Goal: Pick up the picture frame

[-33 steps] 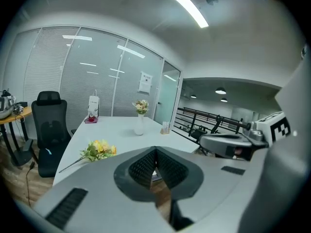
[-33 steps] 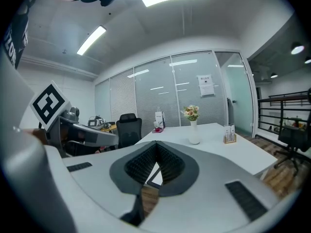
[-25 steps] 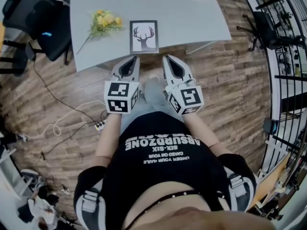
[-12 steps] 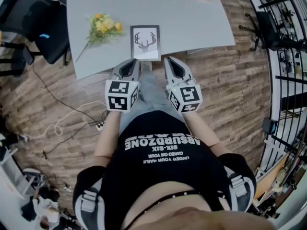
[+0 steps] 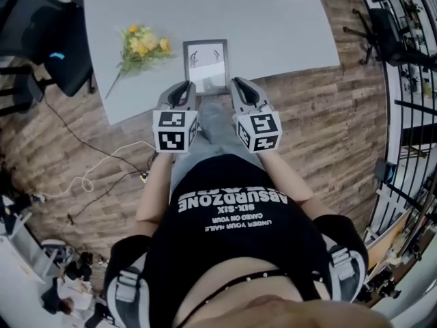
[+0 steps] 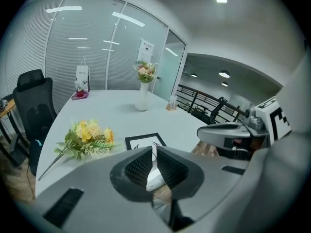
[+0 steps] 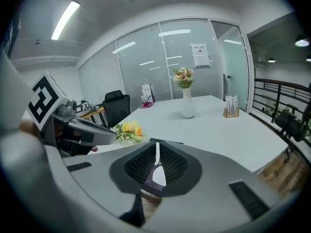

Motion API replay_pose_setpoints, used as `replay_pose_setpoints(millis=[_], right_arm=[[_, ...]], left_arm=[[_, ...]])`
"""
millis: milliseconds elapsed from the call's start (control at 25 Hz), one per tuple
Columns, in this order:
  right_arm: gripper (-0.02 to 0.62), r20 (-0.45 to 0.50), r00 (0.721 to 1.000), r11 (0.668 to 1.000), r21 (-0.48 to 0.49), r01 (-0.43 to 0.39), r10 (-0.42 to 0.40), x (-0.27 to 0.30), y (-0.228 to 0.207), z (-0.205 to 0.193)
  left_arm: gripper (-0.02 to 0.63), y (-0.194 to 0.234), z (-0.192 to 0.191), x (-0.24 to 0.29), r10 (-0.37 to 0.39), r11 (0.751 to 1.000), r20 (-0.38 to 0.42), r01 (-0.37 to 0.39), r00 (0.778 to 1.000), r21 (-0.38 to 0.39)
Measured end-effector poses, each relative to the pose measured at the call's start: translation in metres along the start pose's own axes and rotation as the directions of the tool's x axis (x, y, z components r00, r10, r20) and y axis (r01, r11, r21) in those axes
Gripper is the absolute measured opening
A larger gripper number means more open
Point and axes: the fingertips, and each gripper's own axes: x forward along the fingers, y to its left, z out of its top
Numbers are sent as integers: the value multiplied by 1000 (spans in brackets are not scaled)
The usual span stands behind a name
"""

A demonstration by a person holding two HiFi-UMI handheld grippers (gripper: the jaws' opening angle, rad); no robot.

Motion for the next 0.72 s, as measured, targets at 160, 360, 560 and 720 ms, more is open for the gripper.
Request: replay_pose_setpoints(millis=[160,360,560,720], right_arm=[[99,-82,996,999,35,-32,35,22,-6,-19],[112,-158,986,998,58,-39,48,41,-16,-39],[112,-217,975,997,66,-30,43,57,-25,-55],[115,-265,964,997,75,-16,35,74,-35,-69]], left_arm=[[39,9,-15,20,29,999,-61,-30,998,-23],[112,17,-30,42,40,997,-131,-47,991,-53],[123,32,-37,61,60,994,-157,-73,986,-76],[123,46,-44,80,69,990,-182,-89,981,-106]])
